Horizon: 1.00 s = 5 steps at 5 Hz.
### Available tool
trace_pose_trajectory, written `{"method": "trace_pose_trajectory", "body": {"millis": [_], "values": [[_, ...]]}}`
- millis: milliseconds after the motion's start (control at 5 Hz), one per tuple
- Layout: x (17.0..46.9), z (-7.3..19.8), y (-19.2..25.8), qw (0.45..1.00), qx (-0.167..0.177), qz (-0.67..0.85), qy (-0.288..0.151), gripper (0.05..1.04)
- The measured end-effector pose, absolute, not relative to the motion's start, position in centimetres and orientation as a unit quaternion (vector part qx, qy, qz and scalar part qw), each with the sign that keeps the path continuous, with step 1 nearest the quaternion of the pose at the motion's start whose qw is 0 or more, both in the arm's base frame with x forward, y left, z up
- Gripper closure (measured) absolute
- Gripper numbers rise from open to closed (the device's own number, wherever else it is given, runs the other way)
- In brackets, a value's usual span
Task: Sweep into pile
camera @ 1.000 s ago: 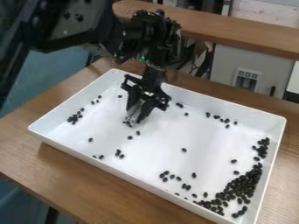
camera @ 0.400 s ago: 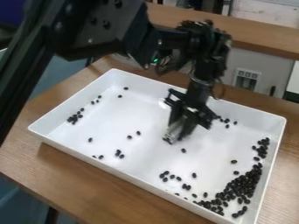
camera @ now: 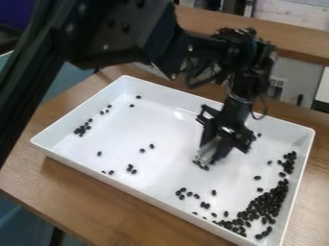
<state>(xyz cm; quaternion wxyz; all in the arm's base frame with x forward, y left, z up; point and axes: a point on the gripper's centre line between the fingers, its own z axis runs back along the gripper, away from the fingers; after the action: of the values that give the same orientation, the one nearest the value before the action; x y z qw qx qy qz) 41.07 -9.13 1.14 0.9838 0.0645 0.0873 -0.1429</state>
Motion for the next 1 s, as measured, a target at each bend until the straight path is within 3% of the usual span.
{"method": "trace_pose_trajectory", "body": {"millis": [200, 400, 800, 1000], "values": [[40.3, 1.1, -10.5, 0.983, 0.051, -0.154, 0.086, 0.693], [39.6, 1.2, -10.8, 0.982, 0.033, -0.161, 0.091, 0.623], [38.5, 1.4, -10.8, 0.985, 0.005, -0.132, 0.109, 0.098], [38.8, 3.3, -9.7, 0.990, -0.006, -0.102, 0.102, 0.082]]}}
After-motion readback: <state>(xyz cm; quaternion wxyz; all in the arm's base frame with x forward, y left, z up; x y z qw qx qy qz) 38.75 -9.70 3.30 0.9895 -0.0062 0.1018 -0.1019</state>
